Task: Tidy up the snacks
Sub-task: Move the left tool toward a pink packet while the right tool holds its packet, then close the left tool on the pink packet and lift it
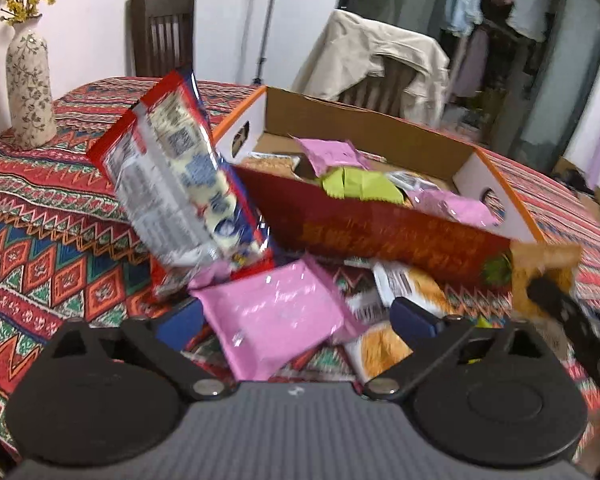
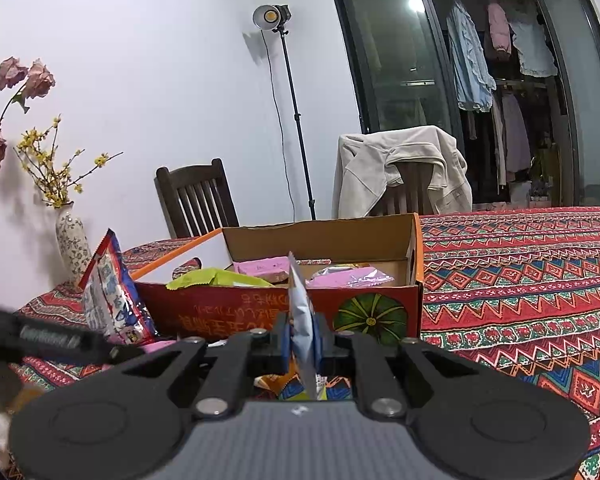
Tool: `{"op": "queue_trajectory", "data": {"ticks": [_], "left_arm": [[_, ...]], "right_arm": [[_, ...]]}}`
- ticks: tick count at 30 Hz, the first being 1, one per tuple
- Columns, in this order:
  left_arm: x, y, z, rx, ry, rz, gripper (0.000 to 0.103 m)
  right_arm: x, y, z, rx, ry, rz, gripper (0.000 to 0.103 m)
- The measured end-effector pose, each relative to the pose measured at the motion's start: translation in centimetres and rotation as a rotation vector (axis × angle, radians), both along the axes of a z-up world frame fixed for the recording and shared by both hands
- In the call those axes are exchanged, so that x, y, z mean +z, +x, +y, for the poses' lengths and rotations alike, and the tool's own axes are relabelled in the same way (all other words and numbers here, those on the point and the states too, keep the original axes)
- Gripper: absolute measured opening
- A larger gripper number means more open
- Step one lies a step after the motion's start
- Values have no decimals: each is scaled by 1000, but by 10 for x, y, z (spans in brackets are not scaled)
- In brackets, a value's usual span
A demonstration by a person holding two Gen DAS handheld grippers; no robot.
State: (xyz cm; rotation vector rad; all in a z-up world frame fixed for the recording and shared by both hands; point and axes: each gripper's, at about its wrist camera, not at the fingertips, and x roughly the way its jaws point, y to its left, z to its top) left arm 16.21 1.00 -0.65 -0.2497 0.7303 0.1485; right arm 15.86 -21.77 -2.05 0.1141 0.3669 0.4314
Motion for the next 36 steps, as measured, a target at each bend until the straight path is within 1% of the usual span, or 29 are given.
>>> {"op": "queue_trajectory", "data": {"ticks": [4,7,11,16,20,23,30,33,35,36], "left_arm": [[-3,26,-6,67,-11,69,103],[-9,36,-11,126,25,93,103],[-17,41,-14,170,58,123,103],[-22,37,-15,212,87,134,103],[-26,30,-10,218,77,145,103],[-30,29,-1,229,40,161,103],[-31,22,-3,195,70,149,103],[-32,15,-4,157,96,129,99],[-32,9,-4,142,105,116,91],[-31,6,-3,133,100,112,90]], "right_arm": [[0,0,-1,2,6,1,11],[0,0,-1,5,8,0,11],[1,0,-1,9,10,-1,11],[1,0,-1,8,10,-1,11],[1,0,-1,6,10,0,11],[1,0,-1,6,10,0,11],[1,1,-2,-2,9,2,11],[0,1,-1,-4,5,-1,11],[0,0,-1,-5,1,-8,11],[0,0,-1,-3,1,-11,11]]}}
